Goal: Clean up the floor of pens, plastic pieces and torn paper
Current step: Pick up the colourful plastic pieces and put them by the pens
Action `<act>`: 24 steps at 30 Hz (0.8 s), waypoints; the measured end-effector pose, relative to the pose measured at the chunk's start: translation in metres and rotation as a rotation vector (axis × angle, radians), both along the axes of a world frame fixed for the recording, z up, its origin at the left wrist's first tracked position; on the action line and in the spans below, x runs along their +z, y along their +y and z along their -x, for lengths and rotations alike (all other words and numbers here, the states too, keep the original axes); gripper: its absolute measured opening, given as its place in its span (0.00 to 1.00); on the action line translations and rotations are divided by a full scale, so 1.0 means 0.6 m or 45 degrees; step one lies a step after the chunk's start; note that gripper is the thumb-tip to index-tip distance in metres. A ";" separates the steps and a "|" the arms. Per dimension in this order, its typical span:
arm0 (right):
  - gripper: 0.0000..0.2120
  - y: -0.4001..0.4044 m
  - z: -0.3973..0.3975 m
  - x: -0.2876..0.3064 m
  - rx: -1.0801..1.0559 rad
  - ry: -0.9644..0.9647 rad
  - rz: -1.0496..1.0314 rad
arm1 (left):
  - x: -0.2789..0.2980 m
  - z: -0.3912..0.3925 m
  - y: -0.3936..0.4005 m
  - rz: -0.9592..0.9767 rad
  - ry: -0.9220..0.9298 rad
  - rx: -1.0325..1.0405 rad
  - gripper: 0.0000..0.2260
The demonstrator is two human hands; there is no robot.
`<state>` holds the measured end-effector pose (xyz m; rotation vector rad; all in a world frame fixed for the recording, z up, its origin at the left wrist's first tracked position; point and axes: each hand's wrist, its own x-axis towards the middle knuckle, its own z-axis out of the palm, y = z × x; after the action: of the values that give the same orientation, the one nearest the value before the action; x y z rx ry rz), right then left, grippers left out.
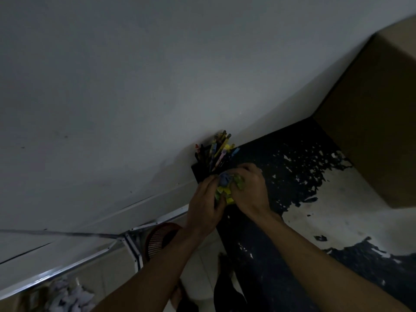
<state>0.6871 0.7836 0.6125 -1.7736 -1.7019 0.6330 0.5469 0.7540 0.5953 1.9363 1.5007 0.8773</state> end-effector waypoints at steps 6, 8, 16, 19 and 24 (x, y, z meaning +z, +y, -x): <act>0.12 -0.009 0.007 0.019 -0.015 -0.051 -0.338 | 0.010 0.026 -0.008 -0.015 -0.021 0.083 0.19; 0.11 -0.010 0.021 0.032 0.021 -0.083 -0.457 | 0.019 0.046 -0.014 -0.075 -0.013 0.166 0.18; 0.09 -0.033 0.128 0.085 0.306 -0.060 -0.661 | 0.068 0.166 -0.085 -0.197 0.020 0.513 0.17; 0.10 -0.060 0.187 0.102 0.460 -0.025 -0.630 | 0.086 0.224 -0.135 -0.235 0.040 0.667 0.17; 0.12 -0.126 0.294 0.117 0.700 0.057 -0.414 | 0.111 0.322 -0.246 -0.264 0.072 0.929 0.17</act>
<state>0.5106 0.7080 0.6824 -1.0613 -2.1345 0.5698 0.3536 0.6063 0.6620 1.5407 2.2803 1.3239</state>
